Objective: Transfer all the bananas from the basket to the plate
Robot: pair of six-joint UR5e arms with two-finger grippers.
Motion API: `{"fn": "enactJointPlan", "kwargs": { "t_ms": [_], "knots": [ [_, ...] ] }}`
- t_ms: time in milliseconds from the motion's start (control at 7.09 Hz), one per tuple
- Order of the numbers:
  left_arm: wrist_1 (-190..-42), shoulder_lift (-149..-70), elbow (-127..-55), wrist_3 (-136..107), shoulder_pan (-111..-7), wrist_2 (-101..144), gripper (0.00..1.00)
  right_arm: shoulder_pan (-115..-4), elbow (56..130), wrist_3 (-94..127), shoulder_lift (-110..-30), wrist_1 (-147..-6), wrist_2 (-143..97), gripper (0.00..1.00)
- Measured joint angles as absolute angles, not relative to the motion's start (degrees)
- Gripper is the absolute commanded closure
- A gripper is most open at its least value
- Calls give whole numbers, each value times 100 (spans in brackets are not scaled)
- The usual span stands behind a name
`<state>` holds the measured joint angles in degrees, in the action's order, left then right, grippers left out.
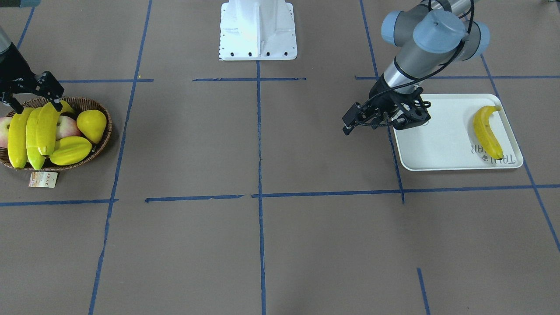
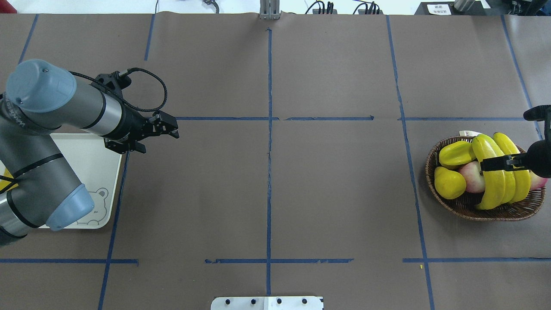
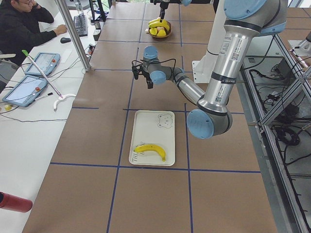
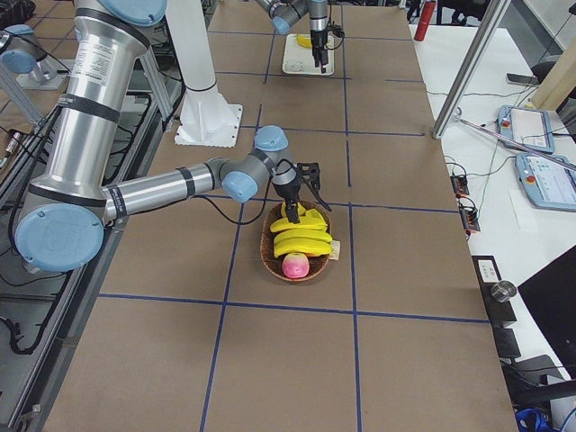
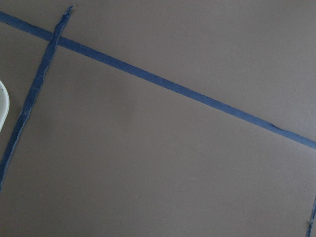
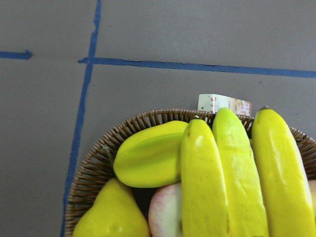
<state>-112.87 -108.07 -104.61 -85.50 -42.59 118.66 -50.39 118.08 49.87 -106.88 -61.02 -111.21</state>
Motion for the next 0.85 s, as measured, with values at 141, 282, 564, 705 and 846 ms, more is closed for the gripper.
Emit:
{"fn": "enactJointPlan", "kwargs": {
  "t_ms": [141,282,564,705,846],
  "knots": [
    [-11291,-10809,-10452,-8549,-4254,11860,1,-5044,11739,4973,-10693,-6108,-11120,6],
    [-11293,-10810,-10447,-8546,-4250,11857,1,-5044,11690,4968,-10693,-6113,-11119,16],
    [-11294,-10810,-10450,-8547,-4246,11856,1,-4989,11660,4964,-10688,-6117,-11118,20],
    [-11294,-10809,-10455,-8545,-4246,11857,1,-4903,11659,4960,-10672,-6117,-11116,20],
    [-11294,-10805,-10455,-8544,-4245,11856,1,-4818,11659,4958,-10655,-6117,-11113,20]
  ]
}}
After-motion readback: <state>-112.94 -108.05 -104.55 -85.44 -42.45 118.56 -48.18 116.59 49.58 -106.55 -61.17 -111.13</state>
